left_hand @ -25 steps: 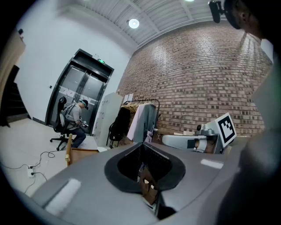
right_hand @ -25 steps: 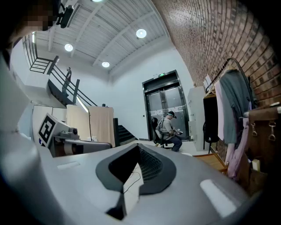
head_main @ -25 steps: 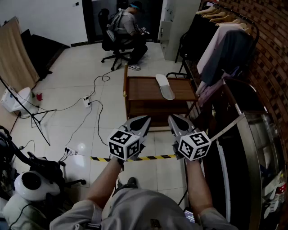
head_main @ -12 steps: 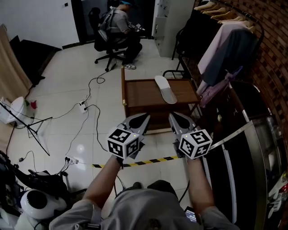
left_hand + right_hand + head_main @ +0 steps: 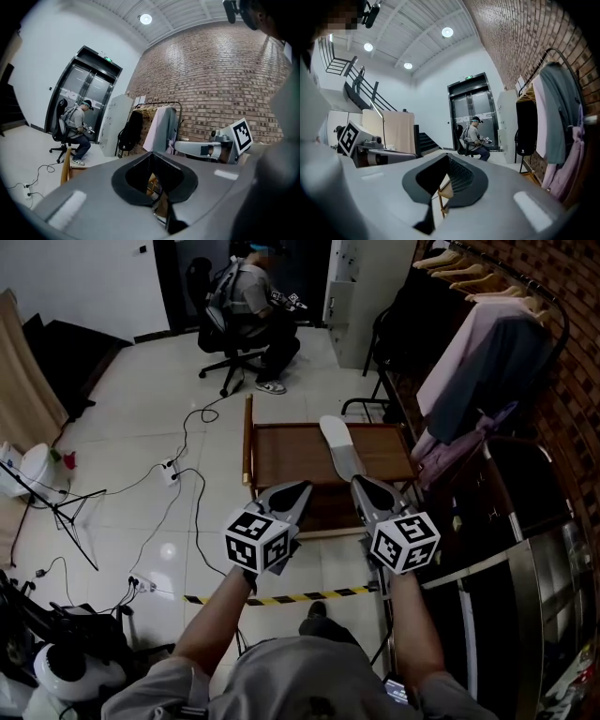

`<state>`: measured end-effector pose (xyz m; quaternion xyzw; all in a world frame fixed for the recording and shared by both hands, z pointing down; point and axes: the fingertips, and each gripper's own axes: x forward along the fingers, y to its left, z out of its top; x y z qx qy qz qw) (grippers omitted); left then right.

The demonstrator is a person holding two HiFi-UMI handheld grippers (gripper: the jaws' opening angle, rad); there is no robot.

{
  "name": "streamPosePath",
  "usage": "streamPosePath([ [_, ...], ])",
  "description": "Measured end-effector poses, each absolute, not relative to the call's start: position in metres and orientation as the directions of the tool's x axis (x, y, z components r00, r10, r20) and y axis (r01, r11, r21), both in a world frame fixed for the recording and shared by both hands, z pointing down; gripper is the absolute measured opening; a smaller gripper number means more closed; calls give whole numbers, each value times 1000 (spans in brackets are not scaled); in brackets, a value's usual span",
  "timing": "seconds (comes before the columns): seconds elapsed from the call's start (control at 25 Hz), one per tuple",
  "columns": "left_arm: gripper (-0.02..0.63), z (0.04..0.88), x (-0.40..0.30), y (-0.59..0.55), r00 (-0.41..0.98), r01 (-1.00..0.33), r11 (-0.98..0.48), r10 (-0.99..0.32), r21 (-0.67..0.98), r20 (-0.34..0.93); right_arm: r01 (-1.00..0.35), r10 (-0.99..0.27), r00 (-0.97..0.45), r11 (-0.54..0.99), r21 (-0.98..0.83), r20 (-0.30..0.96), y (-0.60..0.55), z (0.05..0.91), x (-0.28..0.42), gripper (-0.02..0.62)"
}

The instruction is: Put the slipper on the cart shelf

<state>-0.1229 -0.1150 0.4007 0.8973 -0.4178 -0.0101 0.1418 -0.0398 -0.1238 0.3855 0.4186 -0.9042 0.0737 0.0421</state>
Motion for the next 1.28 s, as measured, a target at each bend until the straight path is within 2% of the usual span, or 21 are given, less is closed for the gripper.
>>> streamPosePath([
  [0.52, 6, 402, -95, -210, 590, -794, -547, -798, 265, 123, -730, -717, -683, 672, -127, 139, -233, 397, -5, 0],
  [1.28, 6, 456, -102, -374, 693, -708, -623, -704, 333, 157, -859, -816, -510, 502, -104, 272, -370, 449, -2, 0],
])
